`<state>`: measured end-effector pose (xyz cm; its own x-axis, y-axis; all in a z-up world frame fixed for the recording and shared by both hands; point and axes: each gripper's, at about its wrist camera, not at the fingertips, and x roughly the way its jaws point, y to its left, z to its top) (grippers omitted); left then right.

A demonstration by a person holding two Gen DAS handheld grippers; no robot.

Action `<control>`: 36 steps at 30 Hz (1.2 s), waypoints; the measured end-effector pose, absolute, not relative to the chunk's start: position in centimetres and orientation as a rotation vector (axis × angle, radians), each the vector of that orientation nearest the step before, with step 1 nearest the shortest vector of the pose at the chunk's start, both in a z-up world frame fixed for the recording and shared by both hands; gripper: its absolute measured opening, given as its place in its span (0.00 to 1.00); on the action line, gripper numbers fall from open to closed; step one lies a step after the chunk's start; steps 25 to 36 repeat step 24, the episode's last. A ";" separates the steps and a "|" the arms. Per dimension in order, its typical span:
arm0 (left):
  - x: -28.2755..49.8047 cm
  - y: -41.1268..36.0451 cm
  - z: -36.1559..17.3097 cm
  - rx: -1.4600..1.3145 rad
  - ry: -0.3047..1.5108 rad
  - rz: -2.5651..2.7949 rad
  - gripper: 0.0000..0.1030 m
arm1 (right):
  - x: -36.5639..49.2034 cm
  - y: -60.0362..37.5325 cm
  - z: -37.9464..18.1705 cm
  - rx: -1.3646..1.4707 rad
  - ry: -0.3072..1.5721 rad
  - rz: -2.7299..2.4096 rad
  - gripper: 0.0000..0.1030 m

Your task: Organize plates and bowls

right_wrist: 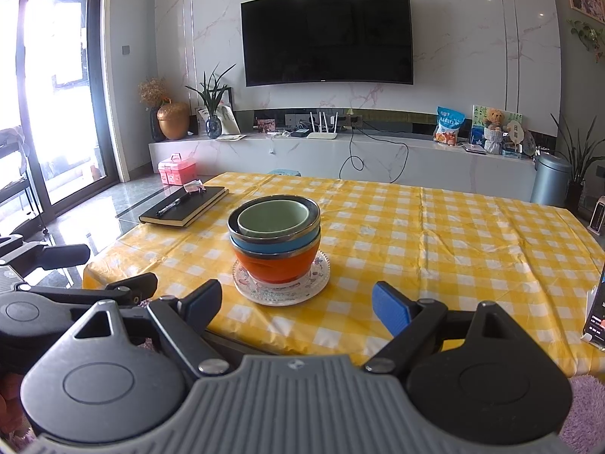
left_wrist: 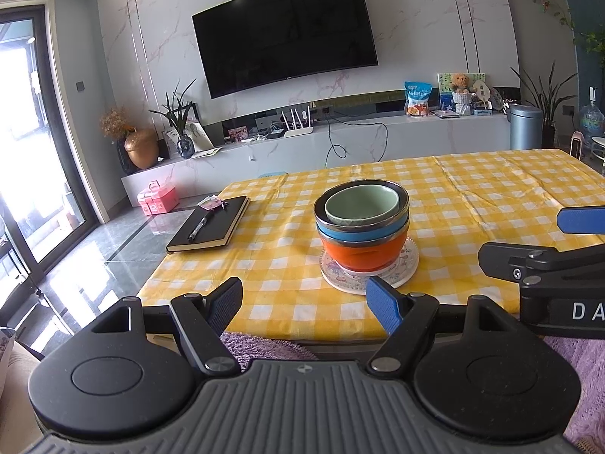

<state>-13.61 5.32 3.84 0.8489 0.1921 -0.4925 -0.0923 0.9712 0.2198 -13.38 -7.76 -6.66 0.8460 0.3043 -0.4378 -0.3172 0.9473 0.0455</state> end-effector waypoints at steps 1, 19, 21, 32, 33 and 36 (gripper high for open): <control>-13.6 5.3 3.8 0.192 0.537 0.150 0.85 | -13.5 -7.7 -6.6 -0.030 0.456 0.328 0.83; -13.6 5.2 3.9 0.195 0.528 0.143 0.85 | -13.5 -7.7 -6.6 -0.031 0.457 0.328 0.83; -13.6 5.1 3.9 0.193 0.527 0.142 0.85 | -13.5 -7.7 -6.6 -0.031 0.457 0.328 0.83; -13.5 5.0 3.9 0.190 0.525 0.145 0.85 | -13.5 -7.7 -6.6 -0.032 0.457 0.328 0.83; -13.5 5.0 3.9 0.190 0.525 0.145 0.85 | -13.5 -7.7 -6.6 -0.032 0.457 0.328 0.83; -13.5 5.0 3.9 0.190 0.525 0.145 0.85 | -13.5 -7.7 -6.6 -0.032 0.457 0.328 0.83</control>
